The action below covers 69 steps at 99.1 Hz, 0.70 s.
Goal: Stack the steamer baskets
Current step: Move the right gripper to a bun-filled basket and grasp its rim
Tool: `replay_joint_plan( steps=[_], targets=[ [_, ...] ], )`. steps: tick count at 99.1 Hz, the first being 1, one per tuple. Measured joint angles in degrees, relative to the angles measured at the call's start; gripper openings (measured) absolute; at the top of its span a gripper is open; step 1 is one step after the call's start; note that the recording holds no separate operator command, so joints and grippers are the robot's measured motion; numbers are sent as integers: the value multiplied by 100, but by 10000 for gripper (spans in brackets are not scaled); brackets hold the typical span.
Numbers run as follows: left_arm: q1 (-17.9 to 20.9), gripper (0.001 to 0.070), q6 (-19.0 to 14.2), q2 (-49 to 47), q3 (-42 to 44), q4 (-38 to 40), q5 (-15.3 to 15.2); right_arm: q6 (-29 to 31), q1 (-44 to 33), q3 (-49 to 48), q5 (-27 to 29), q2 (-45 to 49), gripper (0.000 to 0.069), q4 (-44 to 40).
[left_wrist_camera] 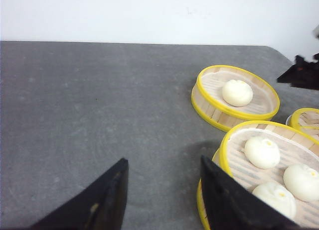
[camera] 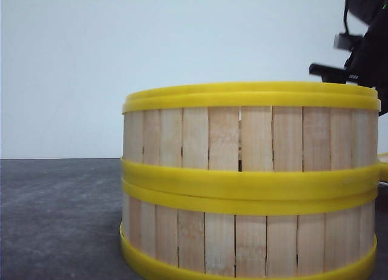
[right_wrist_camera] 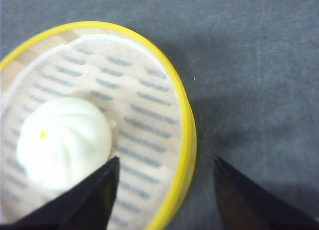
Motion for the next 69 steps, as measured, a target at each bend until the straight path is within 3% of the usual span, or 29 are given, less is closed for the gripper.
replay_joint_plan(
  steps=[40, 69],
  targets=[
    [0, 268, -92, -181, 0, -535, 0, 289, 0, 116, 282, 616, 263, 323],
    [0, 268, -92, -181, 0, -560, 0, 568, 2, 133, 275, 901, 166, 378]
  ],
)
